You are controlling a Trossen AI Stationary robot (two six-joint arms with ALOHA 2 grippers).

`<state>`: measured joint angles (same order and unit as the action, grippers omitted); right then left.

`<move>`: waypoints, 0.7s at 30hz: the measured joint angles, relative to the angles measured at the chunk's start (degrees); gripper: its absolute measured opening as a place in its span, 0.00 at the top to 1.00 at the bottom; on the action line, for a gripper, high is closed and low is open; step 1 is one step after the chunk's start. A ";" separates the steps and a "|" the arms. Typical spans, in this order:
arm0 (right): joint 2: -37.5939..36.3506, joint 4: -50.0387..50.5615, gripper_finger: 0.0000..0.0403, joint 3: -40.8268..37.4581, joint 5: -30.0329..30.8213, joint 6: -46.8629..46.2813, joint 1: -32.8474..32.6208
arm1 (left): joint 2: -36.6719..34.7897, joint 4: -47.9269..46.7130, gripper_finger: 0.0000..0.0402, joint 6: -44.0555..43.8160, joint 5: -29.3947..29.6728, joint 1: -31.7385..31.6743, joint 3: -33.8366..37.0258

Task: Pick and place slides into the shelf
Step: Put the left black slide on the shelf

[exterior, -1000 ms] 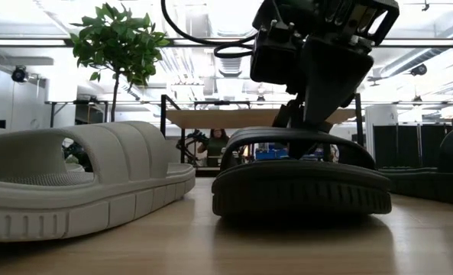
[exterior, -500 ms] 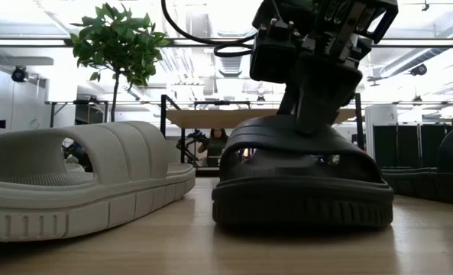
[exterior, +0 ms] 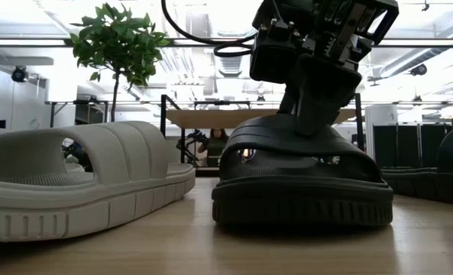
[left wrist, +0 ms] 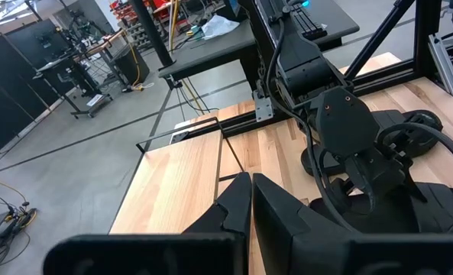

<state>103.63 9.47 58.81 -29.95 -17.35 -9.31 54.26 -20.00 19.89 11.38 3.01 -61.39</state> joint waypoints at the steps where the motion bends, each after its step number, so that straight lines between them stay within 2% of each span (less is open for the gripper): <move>1: 0.00 0.02 0.97 0.00 0.00 0.03 0.07 | 0.00 -0.01 1.00 -0.01 0.00 0.00 0.00; 8: 0.00 2.76 0.97 1.14 0.04 1.37 0.86 | -0.01 0.08 1.00 -0.01 0.00 0.00 0.62; 16: -0.02 12.31 0.97 7.68 4.47 6.15 1.19 | -0.02 0.22 1.00 -0.28 -0.02 0.00 3.51; 21: -0.04 16.85 0.97 11.03 5.18 6.96 1.36 | -0.02 -0.09 1.00 -3.09 -1.02 0.05 3.89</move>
<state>103.59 26.32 69.83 -24.77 -10.39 -7.94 54.24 -20.10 16.80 10.35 3.05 -57.49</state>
